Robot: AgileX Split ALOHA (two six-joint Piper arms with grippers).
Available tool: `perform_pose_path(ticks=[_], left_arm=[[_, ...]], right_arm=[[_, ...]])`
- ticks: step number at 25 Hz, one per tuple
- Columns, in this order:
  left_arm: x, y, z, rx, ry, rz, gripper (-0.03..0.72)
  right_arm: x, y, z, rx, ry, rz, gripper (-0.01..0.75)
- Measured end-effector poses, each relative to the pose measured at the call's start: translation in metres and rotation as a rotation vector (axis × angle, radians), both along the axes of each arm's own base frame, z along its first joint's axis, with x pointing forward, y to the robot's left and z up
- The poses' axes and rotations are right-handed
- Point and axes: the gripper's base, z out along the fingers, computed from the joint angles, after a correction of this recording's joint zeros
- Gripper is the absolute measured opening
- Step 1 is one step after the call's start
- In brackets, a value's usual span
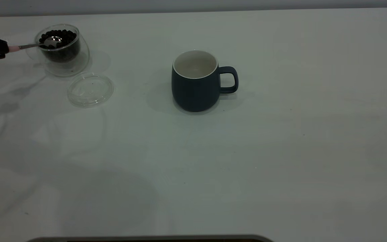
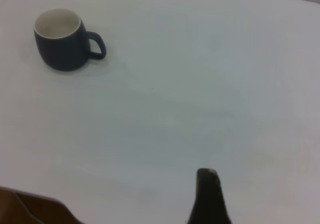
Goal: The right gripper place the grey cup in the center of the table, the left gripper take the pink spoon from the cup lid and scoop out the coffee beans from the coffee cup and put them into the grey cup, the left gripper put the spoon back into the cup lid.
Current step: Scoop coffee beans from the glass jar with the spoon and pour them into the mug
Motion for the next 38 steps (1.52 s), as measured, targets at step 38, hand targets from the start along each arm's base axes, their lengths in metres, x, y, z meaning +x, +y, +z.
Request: perform_pose_path(ticks=[38], left_arm=[[-0.010,0.001,-0.011,-0.315,0.081,0.061,0.129]], right_arm=[[0.000,0.000,0.000,0.000,0.000,0.000,0.588]])
